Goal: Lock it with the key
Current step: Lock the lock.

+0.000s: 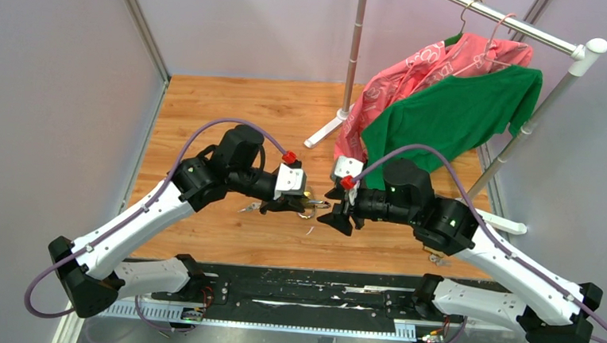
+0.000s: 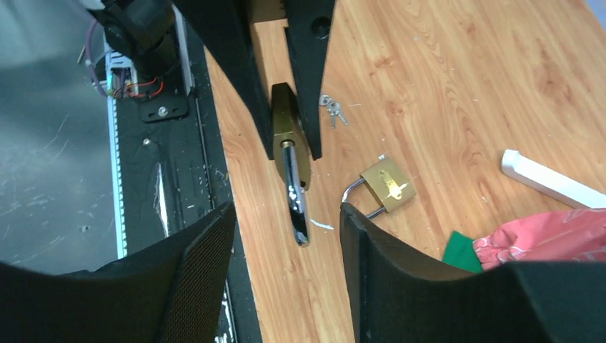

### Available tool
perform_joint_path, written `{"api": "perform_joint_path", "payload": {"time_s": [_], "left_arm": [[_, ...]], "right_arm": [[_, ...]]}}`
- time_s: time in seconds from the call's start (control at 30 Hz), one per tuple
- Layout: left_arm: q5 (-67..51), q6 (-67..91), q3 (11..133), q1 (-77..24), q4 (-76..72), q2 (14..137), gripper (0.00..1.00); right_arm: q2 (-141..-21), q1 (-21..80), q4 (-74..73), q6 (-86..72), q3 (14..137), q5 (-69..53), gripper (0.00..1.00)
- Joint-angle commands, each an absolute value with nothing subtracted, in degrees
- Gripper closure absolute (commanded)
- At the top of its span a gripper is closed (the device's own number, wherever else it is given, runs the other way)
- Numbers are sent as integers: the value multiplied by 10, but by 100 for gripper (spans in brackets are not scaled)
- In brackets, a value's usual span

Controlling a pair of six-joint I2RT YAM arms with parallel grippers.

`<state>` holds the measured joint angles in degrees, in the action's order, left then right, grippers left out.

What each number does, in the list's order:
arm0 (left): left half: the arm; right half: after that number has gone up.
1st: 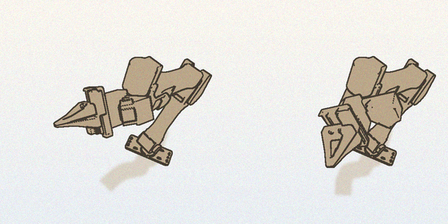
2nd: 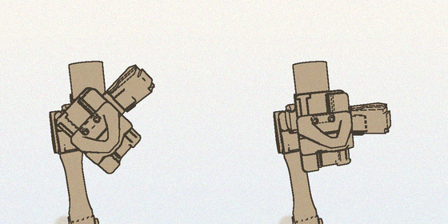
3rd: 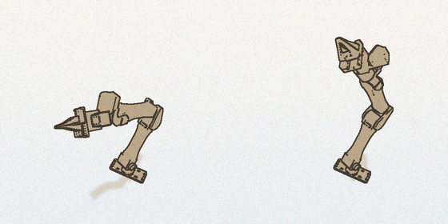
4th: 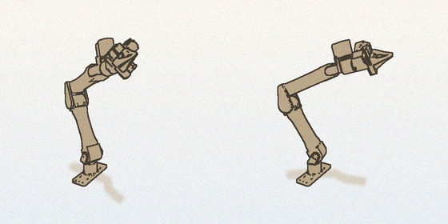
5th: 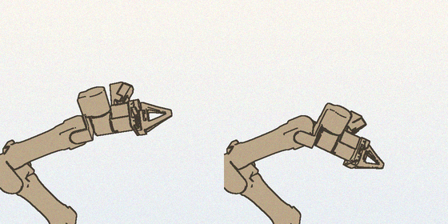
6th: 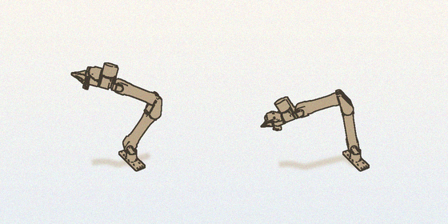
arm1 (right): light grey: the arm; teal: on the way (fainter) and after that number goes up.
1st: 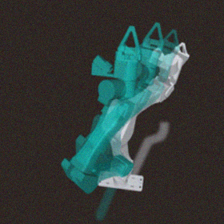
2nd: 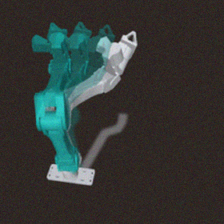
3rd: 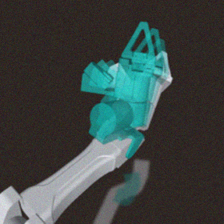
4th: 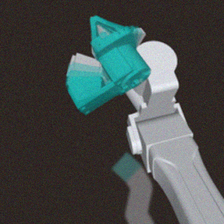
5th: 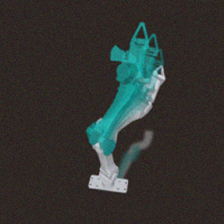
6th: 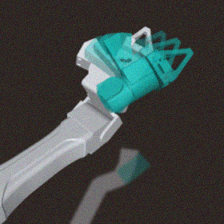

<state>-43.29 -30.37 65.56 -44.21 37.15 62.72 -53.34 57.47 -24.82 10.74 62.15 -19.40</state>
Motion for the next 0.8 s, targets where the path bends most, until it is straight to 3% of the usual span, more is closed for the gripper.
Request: {"api": "perform_joint_path", "payload": {"time_s": [0.0, 0.03, 0.1, 0.2, 0.4, 0.63, 0.77], "left_arm": [[-449, -296, 668, -439, 345, 615, 100], [-450, -298, 668, -439, 347, 615, 100], [-448, -299, 670, -439, 350, 616, 100], [-446, -291, 674, -439, 350, 619, 100], [-448, -289, 679, -439, 348, 620, 100], [-456, -300, 683, -439, 362, 622, 100], [-465, -299, 684, -439, 365, 623, 100]], "right_arm": [[-519, 570, -218, 44, 626, -147, 31], [-523, 570, -207, 44, 623, -150, 25], [-533, 570, -182, 45, 612, -162, 21], [-553, 570, -177, 68, 608, -193, 22], [-565, 570, -138, 93, 592, -221, 35], [-570, 569, -130, 113, 569, -212, 40], [-573, 566, -121, 127, 569, -224, 55]]}}
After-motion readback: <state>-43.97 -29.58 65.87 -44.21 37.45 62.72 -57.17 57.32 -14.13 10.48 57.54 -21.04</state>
